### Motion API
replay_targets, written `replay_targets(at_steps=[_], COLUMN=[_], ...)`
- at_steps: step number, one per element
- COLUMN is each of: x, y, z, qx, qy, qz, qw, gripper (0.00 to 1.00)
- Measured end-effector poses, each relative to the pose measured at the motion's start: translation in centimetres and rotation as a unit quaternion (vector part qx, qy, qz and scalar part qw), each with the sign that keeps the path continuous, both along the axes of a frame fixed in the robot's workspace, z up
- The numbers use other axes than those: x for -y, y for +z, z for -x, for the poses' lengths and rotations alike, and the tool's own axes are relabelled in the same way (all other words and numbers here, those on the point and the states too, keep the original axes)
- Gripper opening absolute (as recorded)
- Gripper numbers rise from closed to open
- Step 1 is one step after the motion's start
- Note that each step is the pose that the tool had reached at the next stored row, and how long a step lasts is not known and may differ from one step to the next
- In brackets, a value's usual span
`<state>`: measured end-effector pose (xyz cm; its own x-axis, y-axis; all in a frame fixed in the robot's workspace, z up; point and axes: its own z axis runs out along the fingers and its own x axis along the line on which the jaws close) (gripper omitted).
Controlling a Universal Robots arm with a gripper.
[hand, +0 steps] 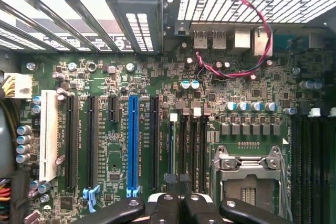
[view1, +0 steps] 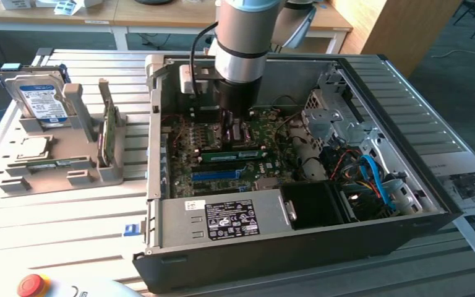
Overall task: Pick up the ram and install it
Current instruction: 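Press down the ram until it locks into place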
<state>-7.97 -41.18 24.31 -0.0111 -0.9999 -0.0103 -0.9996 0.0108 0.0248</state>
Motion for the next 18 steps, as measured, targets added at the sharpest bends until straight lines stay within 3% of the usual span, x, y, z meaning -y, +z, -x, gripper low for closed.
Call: replay_targets(at_steps=[5,9,18], x=[0.00,0.00,0.00], y=[1.01,2.16,4.80], z=[0.0,0.0,0.0], qx=[-0.0025,-0.0057,-0.0093], qy=[0.000,0.000,0.000], qz=[-0.0001,0.0000,0.0002], qw=[1.0000,1.0000,1.0000], gripper=[0.11,0.11,0.11])
